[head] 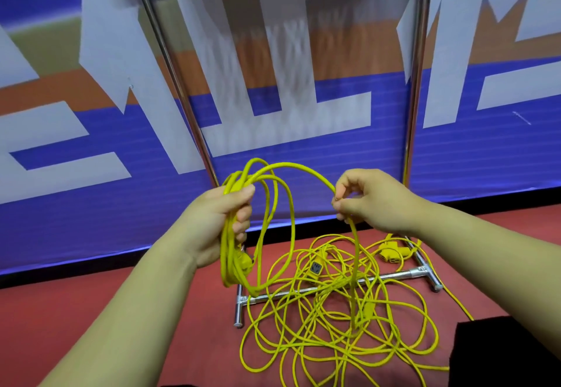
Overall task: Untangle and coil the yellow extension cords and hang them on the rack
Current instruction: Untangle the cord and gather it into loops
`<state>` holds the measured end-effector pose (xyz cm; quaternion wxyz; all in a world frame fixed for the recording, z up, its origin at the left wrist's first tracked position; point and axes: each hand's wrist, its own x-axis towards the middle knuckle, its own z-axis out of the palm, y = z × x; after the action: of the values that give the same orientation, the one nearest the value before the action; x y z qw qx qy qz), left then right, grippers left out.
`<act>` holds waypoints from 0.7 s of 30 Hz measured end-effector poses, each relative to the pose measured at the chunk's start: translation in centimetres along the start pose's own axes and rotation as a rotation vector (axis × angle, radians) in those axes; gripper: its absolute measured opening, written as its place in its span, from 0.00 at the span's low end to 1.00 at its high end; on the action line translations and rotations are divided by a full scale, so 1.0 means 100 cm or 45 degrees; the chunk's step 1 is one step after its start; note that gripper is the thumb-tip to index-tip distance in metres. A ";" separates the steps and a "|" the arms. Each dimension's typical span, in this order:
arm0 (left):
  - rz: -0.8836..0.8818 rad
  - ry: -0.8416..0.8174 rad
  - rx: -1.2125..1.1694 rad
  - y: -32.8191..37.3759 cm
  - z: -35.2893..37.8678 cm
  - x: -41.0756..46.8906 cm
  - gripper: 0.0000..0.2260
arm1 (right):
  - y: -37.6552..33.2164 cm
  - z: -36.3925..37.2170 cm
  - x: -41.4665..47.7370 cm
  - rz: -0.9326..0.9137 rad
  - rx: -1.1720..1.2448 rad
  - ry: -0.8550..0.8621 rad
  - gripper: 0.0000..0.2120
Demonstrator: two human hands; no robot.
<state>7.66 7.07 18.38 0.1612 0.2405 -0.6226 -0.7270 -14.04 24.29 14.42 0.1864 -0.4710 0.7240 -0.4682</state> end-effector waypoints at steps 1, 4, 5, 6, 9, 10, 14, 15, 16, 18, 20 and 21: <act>-0.015 0.014 0.042 -0.006 0.002 0.002 0.09 | -0.003 0.001 0.000 0.017 0.074 0.035 0.07; -0.075 0.062 0.133 -0.020 0.010 0.007 0.07 | -0.013 0.002 0.004 0.042 0.149 0.122 0.06; -0.092 0.071 0.139 -0.024 0.013 0.008 0.07 | -0.016 0.001 0.004 0.035 0.093 0.130 0.06; -0.104 0.074 0.132 -0.028 0.015 0.009 0.07 | -0.018 0.000 0.005 0.031 0.040 0.121 0.06; -0.123 0.074 0.103 -0.035 0.020 0.012 0.07 | -0.022 -0.002 0.005 0.052 0.055 -0.002 0.05; -0.125 0.076 0.110 -0.037 0.022 0.013 0.06 | -0.024 -0.002 0.003 0.057 0.095 -0.044 0.06; -0.123 0.079 0.091 -0.046 0.031 0.019 0.06 | -0.027 0.001 0.000 0.045 0.291 0.009 0.07; -0.124 0.072 0.076 -0.049 0.035 0.020 0.06 | -0.028 0.002 -0.001 0.052 0.368 0.043 0.07; -0.130 0.060 0.063 -0.051 0.038 0.021 0.06 | -0.028 0.003 -0.001 0.056 0.443 0.073 0.07; -0.153 0.020 0.046 -0.055 0.044 0.024 0.05 | -0.029 0.005 -0.001 0.044 0.546 0.118 0.07; -0.176 -0.046 0.035 -0.058 0.049 0.026 0.02 | -0.031 0.007 -0.001 0.017 0.583 0.160 0.08; -0.192 -0.091 0.026 -0.059 0.052 0.027 0.02 | -0.031 0.008 -0.001 0.004 0.581 0.184 0.08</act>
<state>2.90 10.93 12.76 0.0812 0.2621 -0.6156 -0.7387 -11.91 23.60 16.66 0.2365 -0.3810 0.6118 -0.6517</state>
